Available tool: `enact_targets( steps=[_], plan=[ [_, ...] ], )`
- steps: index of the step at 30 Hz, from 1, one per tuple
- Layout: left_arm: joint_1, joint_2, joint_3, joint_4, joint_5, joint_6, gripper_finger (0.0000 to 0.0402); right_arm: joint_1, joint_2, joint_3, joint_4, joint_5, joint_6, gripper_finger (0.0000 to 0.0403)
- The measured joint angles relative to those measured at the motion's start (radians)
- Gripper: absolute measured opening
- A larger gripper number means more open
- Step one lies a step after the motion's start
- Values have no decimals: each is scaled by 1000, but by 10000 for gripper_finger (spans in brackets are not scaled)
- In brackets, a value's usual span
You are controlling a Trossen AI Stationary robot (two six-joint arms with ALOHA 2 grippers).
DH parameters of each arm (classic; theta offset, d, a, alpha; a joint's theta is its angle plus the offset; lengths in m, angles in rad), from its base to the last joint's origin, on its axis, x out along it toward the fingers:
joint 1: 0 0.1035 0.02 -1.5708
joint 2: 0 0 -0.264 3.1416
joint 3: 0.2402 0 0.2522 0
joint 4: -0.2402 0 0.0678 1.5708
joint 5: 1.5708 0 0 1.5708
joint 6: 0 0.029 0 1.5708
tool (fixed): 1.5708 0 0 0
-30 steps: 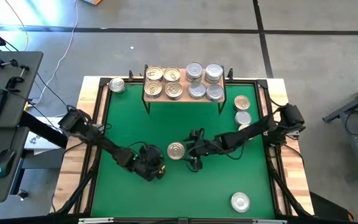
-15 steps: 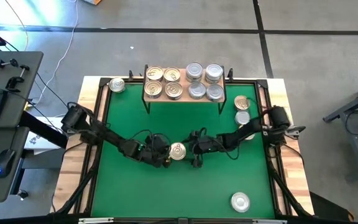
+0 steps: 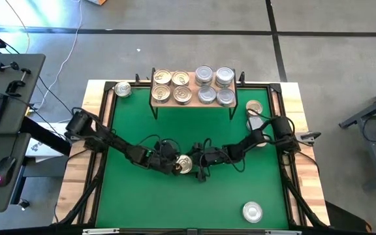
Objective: Stack canned seafood by type on shelf
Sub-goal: Stack the blue tuna can on top of the other blue tuna can on the shelf
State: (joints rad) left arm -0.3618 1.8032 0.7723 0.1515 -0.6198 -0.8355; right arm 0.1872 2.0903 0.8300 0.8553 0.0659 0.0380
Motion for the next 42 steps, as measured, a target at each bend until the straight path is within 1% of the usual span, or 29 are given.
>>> enact_targets(
  steps=[3, 6, 9, 12, 15, 17, 19, 22, 25, 29, 31, 34, 36, 39, 41, 42],
  plan=[
    [-21, -40, 2, -98, 24, -38, 0, 18, -3, -8, 0, 51, 4, 354],
    [-56, -105, 4, -262, 46, -116, 0, 31, -3, -8, -6, 119, 11, 353],
    [-103, -173, 4, -449, 38, -212, 0, 42, -12, -8, -21, 169, 12, 353],
    [-159, -238, 4, -608, -19, -320, 0, 50, -46, -8, -55, 175, 10, 353],
    [-213, -296, 3, -696, -89, -391, 0, 57, -113, -8, -73, 177, 6, 353],
    [-238, -336, 3, -709, -143, -398, 0, 56, -173, -7, -96, 177, -1, 353],
    [-250, -386, 3, -725, -173, -369, 0, 49, -234, -6, -122, 177, -15, 353],
    [-241, -478, 5, -738, -188, -278, 0, 12, -339, 37, -254, 170, -50, 353],
    [-213, -570, 43, -766, -245, -148, 0, -56, -418, 149, -456, 171, -104, 353],
    [-144, -681, 131, -782, -343, 126, 0, -159, -421, 348, -727, 161, -220, 354],
    [-80, -728, 181, -782, -354, 278, 0, -221, -399, 450, -797, 111, -271, 354],
    [42, -775, 260, -778, -353, 482, 0, -322, -361, 570, -874, 52, -292, 355],
    [139, -794, 304, -778, -309, 602, 0, -384, -326, 644, -883, 14, -301, 355],
    [311, -812, 354, -758, -203, 739, 0, -468, -261, 751, -914, -52, -305, 356],
    [430, -813, 373, -722, -96, 808, 0, -514, -212, 812, -936, -111, -304, 356],
    [495, -812, 377, -712, -27, 842, 0, -535, -182, 847, -938, -130, -300, 356]
  ],
)
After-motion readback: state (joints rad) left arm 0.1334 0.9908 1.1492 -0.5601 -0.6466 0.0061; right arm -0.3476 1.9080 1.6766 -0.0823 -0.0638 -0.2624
